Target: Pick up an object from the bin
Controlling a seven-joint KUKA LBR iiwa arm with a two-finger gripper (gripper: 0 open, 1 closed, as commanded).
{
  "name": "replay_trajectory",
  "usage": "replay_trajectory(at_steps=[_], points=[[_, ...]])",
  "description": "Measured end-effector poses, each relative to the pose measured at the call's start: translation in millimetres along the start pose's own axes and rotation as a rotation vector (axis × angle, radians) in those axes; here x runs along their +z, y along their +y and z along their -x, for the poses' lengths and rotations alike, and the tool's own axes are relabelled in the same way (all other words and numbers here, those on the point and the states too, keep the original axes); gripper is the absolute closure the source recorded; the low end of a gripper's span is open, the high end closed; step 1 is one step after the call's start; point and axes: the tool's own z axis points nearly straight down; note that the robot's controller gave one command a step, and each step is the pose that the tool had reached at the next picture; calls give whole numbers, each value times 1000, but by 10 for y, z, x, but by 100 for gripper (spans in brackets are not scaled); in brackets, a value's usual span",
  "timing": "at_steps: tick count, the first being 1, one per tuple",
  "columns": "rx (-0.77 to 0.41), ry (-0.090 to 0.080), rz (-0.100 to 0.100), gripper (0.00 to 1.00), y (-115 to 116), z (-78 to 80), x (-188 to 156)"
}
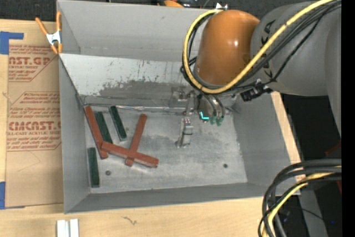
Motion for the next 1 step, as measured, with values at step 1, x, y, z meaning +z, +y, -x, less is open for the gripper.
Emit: replay_trajectory(at_steps=[1], points=[[-122,0,1,0,1049,-308,1191]])
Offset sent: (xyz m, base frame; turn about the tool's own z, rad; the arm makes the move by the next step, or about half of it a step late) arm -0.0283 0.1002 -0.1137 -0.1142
